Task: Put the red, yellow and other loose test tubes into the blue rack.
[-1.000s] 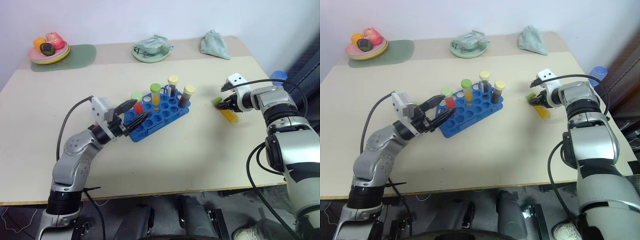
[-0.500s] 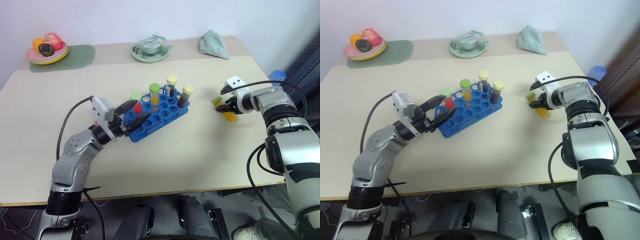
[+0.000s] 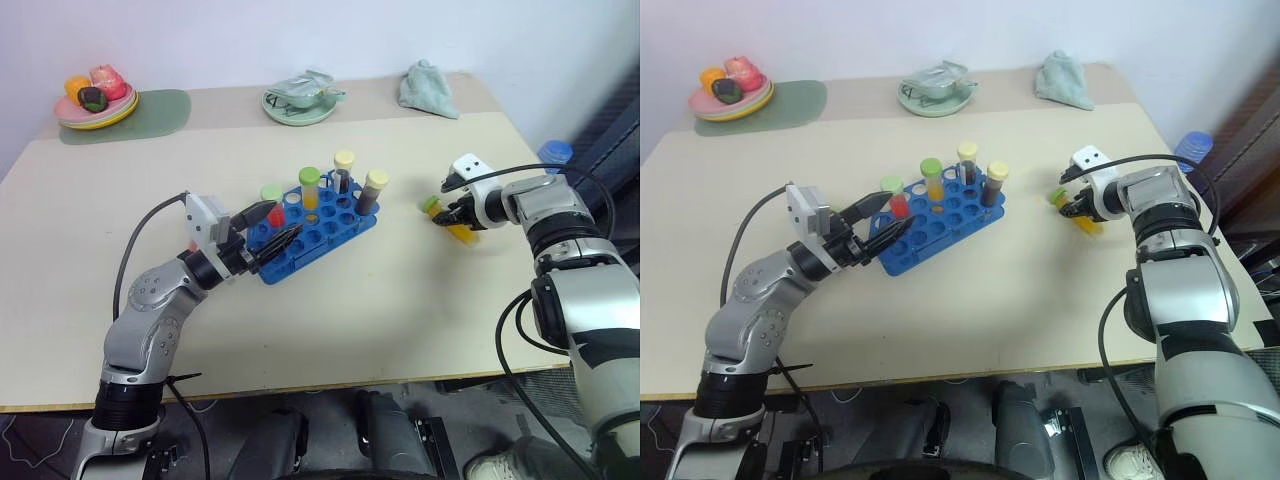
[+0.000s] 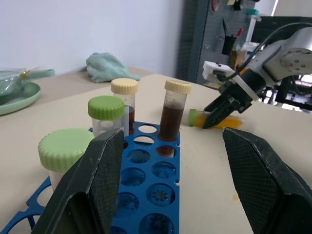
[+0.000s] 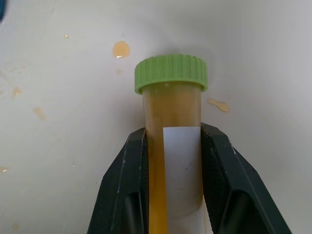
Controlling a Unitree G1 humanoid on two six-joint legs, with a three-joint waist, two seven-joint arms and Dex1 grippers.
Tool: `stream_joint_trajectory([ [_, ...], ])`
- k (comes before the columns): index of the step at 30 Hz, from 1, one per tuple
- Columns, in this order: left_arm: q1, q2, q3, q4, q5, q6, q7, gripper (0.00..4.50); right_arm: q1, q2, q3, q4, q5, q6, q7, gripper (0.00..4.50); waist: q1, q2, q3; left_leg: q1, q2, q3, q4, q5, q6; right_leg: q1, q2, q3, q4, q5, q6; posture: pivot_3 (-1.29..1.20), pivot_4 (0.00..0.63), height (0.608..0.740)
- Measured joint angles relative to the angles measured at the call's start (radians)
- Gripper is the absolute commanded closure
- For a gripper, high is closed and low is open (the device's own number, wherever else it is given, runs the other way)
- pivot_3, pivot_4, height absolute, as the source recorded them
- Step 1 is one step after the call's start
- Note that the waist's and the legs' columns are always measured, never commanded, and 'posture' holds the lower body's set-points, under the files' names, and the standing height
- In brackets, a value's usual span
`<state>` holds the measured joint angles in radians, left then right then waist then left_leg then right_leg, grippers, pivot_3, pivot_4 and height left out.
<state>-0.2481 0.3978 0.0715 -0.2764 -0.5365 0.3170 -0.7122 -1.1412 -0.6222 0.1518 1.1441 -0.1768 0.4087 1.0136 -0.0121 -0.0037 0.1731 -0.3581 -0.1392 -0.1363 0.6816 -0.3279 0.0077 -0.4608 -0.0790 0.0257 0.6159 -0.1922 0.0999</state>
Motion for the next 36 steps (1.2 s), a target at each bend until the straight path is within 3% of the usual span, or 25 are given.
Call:
stream_joint_trajectory([
  [4,0.018,0.002,0.007,0.000,0.002,-0.011,0.002,1.23,0.244,-0.072,-0.004,-0.421,0.065,0.015,0.140,3.70,0.005,0.000,0.000,-0.001,0.000,-0.002,0.000,0.000,0.000,0.000,0.000,-0.001,-0.001,0.000,0.000,0.00,0.150,0.740],
  [8,0.033,0.006,0.023,0.001,0.003,-0.020,0.004,1.23,0.567,-0.098,-0.056,-1.024,0.244,0.198,0.218,3.70,0.005,0.000,0.000,-0.002,0.000,-0.002,0.000,0.000,0.000,-0.001,0.000,-0.001,0.000,0.000,0.000,0.00,0.150,0.740],
  [10,0.035,0.012,0.025,0.002,0.002,-0.021,-0.002,1.23,0.644,-0.027,-0.095,-1.213,0.329,0.262,0.173,3.70,-0.001,0.000,0.000,0.000,0.000,-0.001,0.001,0.000,-0.001,0.000,0.000,-0.001,0.000,0.001,0.000,0.00,0.150,0.740],
  [13,0.044,0.030,0.035,0.005,0.001,-0.025,-0.017,1.23,0.671,0.158,-0.146,-1.349,0.407,0.205,0.036,3.70,-0.002,0.000,0.000,0.002,0.002,0.000,0.000,0.001,-0.003,0.001,0.001,0.000,0.001,0.003,-0.001,0.00,0.150,0.740],
  [19,0.114,0.064,0.132,0.051,-0.030,-0.049,-0.064,1.23,0.635,0.501,-0.204,-1.276,0.483,-0.043,-0.226,3.70,0.000,0.000,0.000,0.002,0.002,0.000,0.000,0.002,-0.003,0.000,0.002,-0.001,0.001,0.003,-0.002,0.00,0.150,0.740],
  [22,0.146,0.074,0.162,0.082,-0.042,-0.075,-0.096,1.23,0.587,0.605,-0.206,-1.163,0.492,-0.172,-0.290,3.70,-0.001,0.000,0.000,0.002,0.002,0.000,-0.001,0.002,-0.003,-0.001,0.003,-0.001,0.000,0.003,-0.002,0.00,0.150,0.740],
  [29,0.182,0.073,0.206,0.105,-0.049,-0.109,-0.112,1.23,0.538,0.711,-0.239,-0.893,0.540,-0.444,-0.291,3.70,-0.004,0.000,0.000,0.002,0.003,0.000,-0.002,0.002,-0.003,0.000,0.004,-0.001,0.000,0.003,-0.002,0.00,0.150,0.740],
  [36,0.215,0.073,0.236,0.088,-0.065,-0.110,-0.091,1.23,0.508,0.747,-0.256,-0.665,0.572,-0.627,-0.231,3.70,-0.009,0.000,0.000,0.003,0.006,0.001,-0.002,0.002,-0.004,-0.001,0.008,-0.001,0.000,0.004,-0.004,0.00,0.150,0.740],
])
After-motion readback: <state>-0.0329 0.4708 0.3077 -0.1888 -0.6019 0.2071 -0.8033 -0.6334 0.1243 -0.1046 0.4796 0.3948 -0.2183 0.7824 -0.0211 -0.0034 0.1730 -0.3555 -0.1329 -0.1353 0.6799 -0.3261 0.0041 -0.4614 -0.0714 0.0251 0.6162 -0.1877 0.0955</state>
